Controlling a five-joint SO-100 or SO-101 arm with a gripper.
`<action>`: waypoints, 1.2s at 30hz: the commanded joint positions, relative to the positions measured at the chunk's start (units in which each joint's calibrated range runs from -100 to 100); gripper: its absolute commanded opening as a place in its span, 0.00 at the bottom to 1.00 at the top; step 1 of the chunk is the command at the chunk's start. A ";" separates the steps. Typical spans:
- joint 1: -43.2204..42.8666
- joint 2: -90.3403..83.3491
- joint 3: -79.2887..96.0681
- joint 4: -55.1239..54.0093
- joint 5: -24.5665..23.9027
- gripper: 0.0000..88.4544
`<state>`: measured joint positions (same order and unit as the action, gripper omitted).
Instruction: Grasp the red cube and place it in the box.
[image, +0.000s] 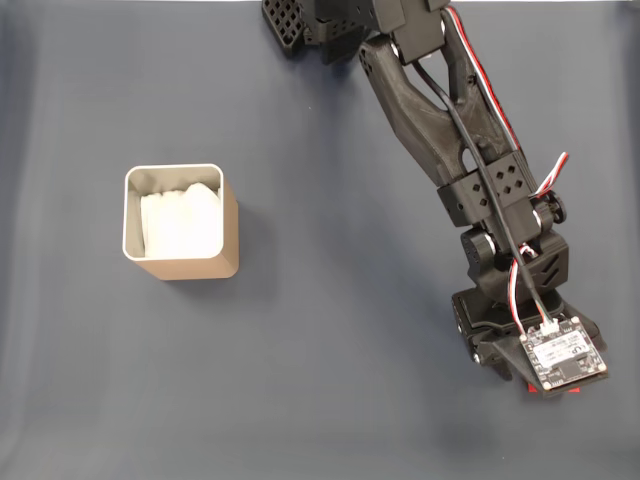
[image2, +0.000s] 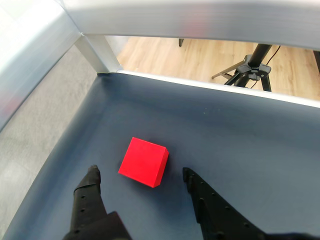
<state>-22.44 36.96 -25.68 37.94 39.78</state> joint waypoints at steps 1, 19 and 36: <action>-0.18 0.99 -5.04 -1.05 0.54 0.46; -0.18 8.26 -10.78 -2.69 2.64 0.46; 0.11 7.74 -11.42 -0.88 2.83 0.26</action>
<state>-22.44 46.41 -34.88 36.23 42.22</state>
